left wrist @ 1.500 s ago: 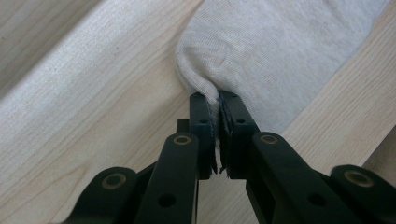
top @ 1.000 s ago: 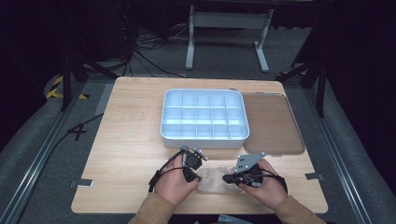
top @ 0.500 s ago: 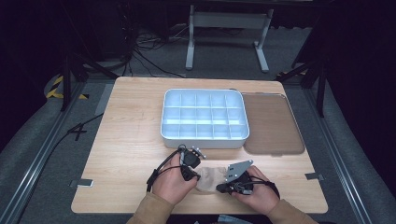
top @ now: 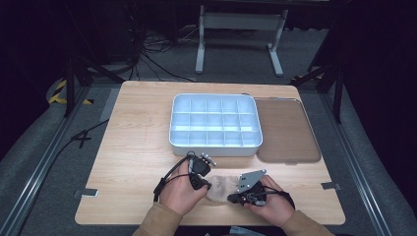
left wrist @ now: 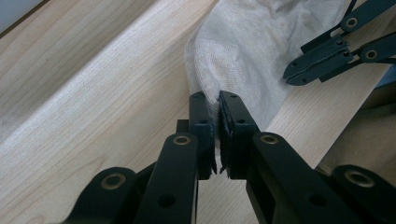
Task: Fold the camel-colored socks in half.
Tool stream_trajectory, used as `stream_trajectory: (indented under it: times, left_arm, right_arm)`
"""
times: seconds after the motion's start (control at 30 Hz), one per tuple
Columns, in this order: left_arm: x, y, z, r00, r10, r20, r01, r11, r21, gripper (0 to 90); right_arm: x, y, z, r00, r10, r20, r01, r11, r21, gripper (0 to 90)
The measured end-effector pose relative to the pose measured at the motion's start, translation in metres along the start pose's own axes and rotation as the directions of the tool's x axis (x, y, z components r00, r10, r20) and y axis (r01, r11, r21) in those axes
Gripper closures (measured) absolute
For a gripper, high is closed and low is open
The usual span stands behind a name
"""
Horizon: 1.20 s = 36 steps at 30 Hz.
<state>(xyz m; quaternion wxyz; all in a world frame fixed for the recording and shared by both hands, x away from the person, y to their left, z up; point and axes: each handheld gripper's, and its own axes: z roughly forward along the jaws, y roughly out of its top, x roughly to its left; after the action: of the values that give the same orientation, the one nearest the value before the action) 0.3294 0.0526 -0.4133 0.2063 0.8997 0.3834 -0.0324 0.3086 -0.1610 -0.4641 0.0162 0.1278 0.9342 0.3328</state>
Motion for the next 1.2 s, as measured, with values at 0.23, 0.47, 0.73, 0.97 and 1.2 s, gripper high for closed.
stream_trajectory:
  times: [0.23,0.47,0.73,0.97,1.2]
  left_arm:
    - [-0.003,0.002,-0.006,0.9998,0.014,0.014,-0.014,0.9999,-0.01,84.7]
    - [-0.002,0.006,-0.015,0.9996,0.024,0.012,-0.025,0.9996,0.014,84.6]
    - [-0.002,0.009,-0.023,0.9994,0.029,0.015,-0.03,0.999,0.034,84.5]
    - [-0.002,0.012,-0.024,0.999,0.039,0.021,-0.04,0.9978,0.054,84.4]
    - [-0.005,0.014,-0.023,0.9986,0.047,0.024,-0.048,0.9983,0.032,84.4]
  right_arm:
    - [0.002,-0.001,-0.003,1.0,0.003,0.004,-0.003,0.999,-0.038,89.5]
    - [-0.008,-0.009,-0.026,0.996,0.067,0.06,-0.063,0.996,-0.064,89.4]
    - [-0.021,-0.028,-0.039,0.9801,0.147,0.133,-0.145,0.989,-0.029,89.4]
    - [-0.02,-0.034,-0.035,0.9775,0.151,0.147,-0.153,0.988,0.001,89.6]
    - [-0.02,-0.034,-0.033,0.9793,0.141,0.146,-0.144,0.99,0.011,89.8]
